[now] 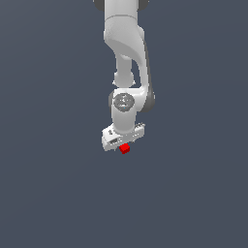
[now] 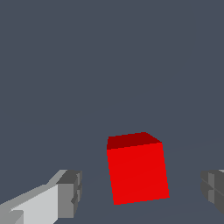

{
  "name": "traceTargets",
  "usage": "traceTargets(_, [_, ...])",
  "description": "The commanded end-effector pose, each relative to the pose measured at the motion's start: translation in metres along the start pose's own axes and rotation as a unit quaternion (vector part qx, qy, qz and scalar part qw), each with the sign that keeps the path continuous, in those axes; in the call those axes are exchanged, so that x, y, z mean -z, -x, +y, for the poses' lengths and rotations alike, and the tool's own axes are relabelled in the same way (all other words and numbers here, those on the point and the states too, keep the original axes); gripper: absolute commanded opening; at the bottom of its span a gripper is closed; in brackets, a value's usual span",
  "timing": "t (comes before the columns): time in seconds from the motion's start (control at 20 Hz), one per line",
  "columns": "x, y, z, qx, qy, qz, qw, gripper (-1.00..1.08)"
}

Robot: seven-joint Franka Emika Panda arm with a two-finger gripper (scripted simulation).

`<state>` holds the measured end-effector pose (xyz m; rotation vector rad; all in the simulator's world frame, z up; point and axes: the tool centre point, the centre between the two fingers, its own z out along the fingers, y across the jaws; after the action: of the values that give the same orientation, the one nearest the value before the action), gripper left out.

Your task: Pick up the red cube and move it to a goal position.

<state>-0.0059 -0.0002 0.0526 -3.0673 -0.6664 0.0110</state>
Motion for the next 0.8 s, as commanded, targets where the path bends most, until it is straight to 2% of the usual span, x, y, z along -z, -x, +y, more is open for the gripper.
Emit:
traceTargets(0.0, [-0.012, -0.001, -0.001, 0.026, 0.001, 0.002, 0.9997, 1.00])
traceTargets(0.5, [-0.033, -0.002, -0.002, 0.069, 0.002, 0.003, 0.9976, 1.00])
traceTargets(0.55, [-0.033, -0.002, -0.002, 0.069, 0.002, 0.003, 0.9976, -1.00])
traceTargets(0.75, [-0.033, -0.002, -0.002, 0.069, 0.002, 0.003, 0.9976, -1.00])
